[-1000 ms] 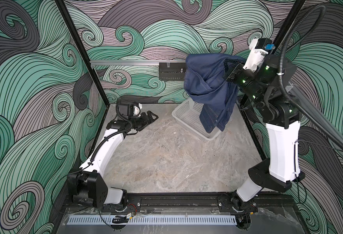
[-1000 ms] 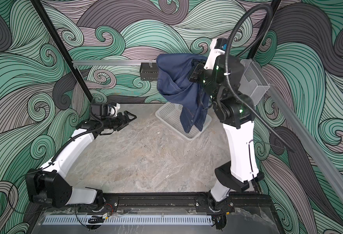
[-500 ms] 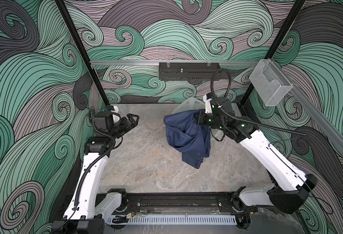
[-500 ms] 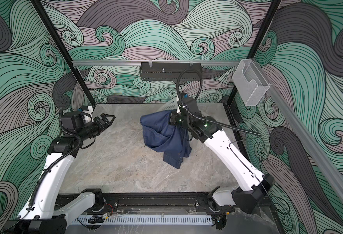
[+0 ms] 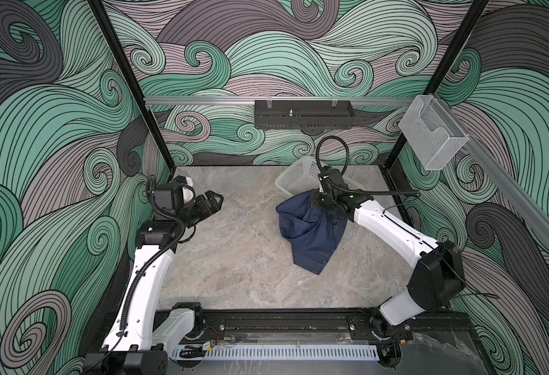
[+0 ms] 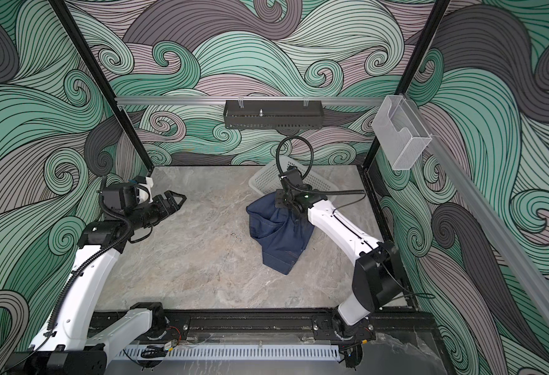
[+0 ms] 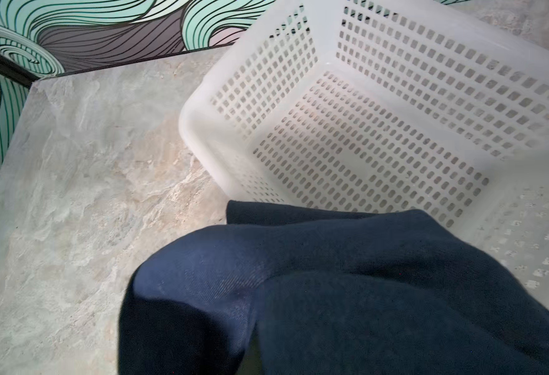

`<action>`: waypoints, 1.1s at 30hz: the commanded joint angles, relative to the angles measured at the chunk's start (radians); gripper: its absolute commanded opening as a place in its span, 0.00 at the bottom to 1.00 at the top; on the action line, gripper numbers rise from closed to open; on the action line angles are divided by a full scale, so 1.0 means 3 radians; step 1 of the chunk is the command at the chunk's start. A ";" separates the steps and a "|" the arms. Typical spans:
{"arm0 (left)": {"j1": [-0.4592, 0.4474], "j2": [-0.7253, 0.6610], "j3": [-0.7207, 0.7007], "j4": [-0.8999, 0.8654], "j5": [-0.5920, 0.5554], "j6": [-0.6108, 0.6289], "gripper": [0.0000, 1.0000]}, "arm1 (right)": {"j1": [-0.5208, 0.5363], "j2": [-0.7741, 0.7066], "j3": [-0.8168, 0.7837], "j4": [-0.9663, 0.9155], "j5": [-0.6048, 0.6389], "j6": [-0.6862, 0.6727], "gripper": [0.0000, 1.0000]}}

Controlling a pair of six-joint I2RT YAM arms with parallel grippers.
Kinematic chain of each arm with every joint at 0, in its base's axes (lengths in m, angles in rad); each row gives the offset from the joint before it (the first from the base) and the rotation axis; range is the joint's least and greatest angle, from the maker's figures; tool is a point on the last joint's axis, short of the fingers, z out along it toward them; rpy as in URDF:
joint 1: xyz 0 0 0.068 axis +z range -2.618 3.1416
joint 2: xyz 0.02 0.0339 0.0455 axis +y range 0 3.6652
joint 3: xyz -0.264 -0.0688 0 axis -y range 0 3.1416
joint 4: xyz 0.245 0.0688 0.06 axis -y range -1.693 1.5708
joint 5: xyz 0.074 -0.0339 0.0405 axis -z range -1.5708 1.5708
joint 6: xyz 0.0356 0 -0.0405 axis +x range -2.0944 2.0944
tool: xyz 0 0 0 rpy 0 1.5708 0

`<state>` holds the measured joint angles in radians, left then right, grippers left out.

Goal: Fold and stack the trousers
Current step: Place the trousers at the center of the table.

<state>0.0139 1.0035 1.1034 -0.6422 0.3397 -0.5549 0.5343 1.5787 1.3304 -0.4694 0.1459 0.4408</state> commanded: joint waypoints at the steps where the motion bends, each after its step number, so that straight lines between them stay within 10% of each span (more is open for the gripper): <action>1: 0.0065 -0.0096 -0.0007 -0.0149 -0.0084 0.0130 0.87 | 0.0339 -0.0103 0.0017 0.0139 0.0068 -0.0062 0.00; 9: 0.0151 -0.0248 0.0087 -0.0290 -0.0173 0.0161 0.87 | 0.1118 -0.0262 -0.0275 0.0271 0.0273 0.0238 0.00; 17: 0.0182 -0.0248 0.0075 -0.0367 -0.0199 0.0198 0.88 | 0.1113 0.0354 -0.0510 0.0424 -0.0041 0.0410 0.00; 22: 0.0184 -0.0217 0.0092 -0.0447 -0.0202 0.0252 0.90 | 0.1154 0.0699 -0.0364 0.0401 -0.0334 0.0480 0.58; 28: 0.0189 -0.0172 0.0170 -0.0639 -0.0242 0.0401 0.95 | 0.1236 0.0261 -0.0332 0.0077 -0.0158 0.0419 0.98; 33: 0.0188 -0.0143 0.0175 -0.0721 -0.0125 0.0510 0.98 | 0.1209 -0.0453 -0.0494 -0.0243 0.0202 0.0393 0.99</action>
<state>0.0597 0.9558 1.1126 -0.8085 0.2890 -0.4431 0.9039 1.5478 1.1980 -0.4583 0.1230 0.5598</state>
